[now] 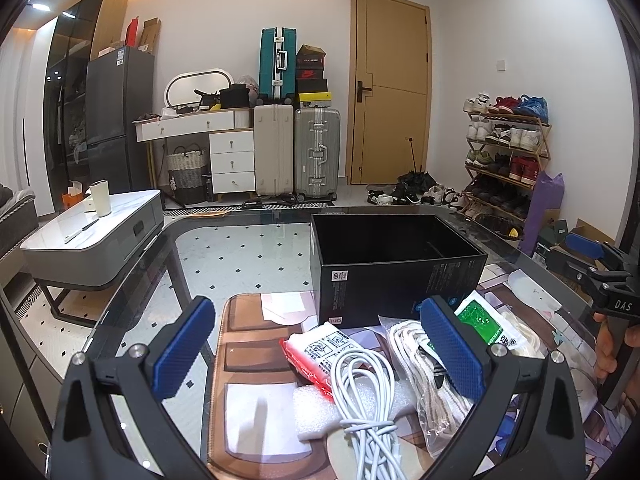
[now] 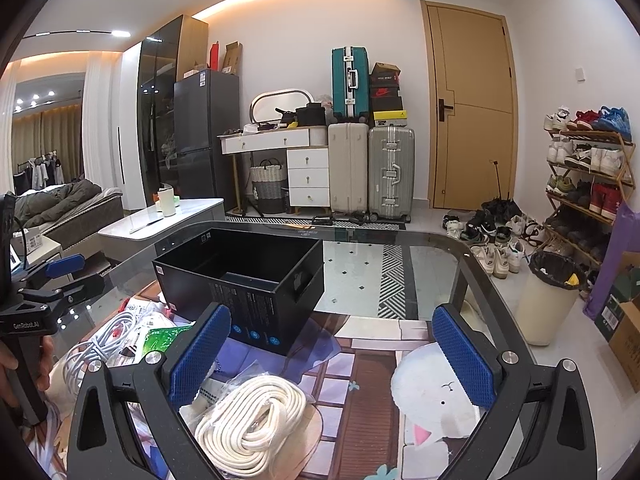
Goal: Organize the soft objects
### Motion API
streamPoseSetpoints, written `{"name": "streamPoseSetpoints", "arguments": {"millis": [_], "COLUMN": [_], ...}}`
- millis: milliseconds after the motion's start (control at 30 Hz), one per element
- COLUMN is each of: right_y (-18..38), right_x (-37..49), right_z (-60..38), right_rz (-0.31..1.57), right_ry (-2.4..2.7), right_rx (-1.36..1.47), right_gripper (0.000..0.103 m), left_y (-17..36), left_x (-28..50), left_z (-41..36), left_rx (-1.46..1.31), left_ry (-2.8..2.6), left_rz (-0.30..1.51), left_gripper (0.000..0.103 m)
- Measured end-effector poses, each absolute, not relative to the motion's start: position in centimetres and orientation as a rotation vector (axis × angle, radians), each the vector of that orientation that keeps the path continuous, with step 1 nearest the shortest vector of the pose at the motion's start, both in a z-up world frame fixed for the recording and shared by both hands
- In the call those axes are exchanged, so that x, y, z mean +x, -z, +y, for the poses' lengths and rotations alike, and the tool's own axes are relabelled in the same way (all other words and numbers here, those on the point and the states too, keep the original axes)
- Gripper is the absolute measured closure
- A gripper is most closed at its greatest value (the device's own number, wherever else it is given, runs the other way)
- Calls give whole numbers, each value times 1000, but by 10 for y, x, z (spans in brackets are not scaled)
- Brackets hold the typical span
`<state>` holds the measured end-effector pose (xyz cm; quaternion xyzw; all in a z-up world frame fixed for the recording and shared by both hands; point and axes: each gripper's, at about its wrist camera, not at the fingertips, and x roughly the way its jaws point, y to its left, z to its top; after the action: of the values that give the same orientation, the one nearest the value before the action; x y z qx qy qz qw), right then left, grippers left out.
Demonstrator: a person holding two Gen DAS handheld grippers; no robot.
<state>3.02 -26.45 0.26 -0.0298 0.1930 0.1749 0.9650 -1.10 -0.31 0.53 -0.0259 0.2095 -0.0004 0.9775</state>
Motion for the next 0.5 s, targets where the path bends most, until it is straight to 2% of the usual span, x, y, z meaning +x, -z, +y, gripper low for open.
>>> {"name": "streamPoseSetpoints", "arguments": {"millis": [500], "right_y": [-3], "right_x": [30], "right_z": [-261], "right_rz": [392], "right_ry": [-359], "right_rx": [-63], "right_gripper": [0], "left_y": [-4], "left_x": [-9], "left_z": [-4], "left_rx": [-60], "left_ry": [19], "left_rz": [447], "left_gripper": [0]}}
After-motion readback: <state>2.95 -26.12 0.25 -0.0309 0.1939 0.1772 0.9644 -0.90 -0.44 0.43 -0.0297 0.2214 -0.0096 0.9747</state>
